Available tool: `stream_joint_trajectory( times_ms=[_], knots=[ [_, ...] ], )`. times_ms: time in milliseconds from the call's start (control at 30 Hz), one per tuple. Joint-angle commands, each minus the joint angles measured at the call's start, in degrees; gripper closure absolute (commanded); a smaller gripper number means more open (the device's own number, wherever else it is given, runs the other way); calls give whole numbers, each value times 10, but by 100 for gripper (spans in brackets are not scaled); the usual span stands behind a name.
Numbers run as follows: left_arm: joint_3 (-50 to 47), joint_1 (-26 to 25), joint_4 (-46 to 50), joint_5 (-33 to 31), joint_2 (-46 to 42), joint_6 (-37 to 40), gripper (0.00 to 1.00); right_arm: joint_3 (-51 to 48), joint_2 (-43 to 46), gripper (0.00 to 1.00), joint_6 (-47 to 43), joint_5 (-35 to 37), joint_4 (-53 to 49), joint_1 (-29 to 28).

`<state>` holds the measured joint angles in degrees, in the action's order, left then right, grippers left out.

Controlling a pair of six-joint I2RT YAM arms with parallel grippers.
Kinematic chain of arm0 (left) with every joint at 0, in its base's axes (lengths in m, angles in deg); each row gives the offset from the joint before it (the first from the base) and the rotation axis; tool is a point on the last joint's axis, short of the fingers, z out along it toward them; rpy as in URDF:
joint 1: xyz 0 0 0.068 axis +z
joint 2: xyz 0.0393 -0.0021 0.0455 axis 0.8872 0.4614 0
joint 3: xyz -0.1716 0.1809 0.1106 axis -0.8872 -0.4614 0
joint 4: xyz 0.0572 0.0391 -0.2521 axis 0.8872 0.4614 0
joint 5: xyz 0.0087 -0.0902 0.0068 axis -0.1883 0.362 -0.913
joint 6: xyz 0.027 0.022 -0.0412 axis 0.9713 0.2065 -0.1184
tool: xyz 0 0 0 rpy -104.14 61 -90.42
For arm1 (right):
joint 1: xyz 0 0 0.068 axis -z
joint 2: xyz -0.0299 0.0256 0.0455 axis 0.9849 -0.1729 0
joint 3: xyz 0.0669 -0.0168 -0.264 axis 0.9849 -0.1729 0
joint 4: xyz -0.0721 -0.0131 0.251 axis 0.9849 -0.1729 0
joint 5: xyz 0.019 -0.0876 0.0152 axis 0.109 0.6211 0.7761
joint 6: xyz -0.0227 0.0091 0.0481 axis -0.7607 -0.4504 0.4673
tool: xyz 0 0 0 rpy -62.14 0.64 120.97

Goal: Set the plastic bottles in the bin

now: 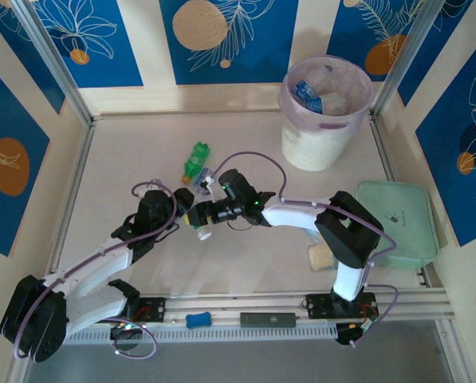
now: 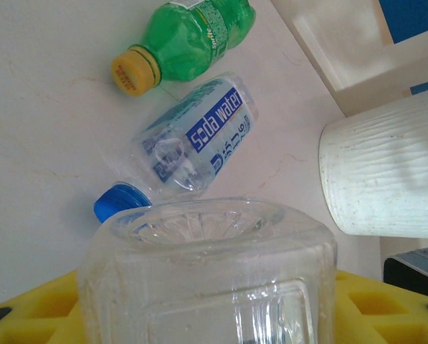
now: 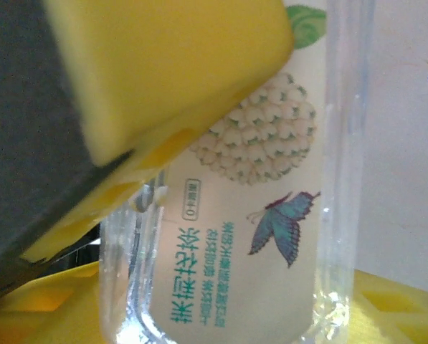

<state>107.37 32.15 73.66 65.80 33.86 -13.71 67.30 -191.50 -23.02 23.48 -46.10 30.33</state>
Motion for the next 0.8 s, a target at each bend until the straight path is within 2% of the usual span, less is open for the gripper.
stream_joint_trajectory(
  times_ms=[0,67,133,300,467,667,767],
  knots=[
    [-5,2,-24,18,-6,-5,46,11,-7,37,5,-13,13,5],
    [-5,3,-25,19,-6,-6,41,8,-5,42,6,-13,18,7],
    [-6,2,-25,20,-8,-5,31,6,-4,46,6,-13,21,9],
    [-2,6,-5,12,-21,-4,0,0,0,47,9,-10,22,16],
    [-3,34,43,-7,-57,17,0,-8,17,48,-2,5,2,32],
    [-8,97,83,1,-99,47,0,-7,61,48,-43,41,-61,71],
    [-3,108,94,7,-101,76,0,5,89,48,-75,74,-111,94]
  ],
)
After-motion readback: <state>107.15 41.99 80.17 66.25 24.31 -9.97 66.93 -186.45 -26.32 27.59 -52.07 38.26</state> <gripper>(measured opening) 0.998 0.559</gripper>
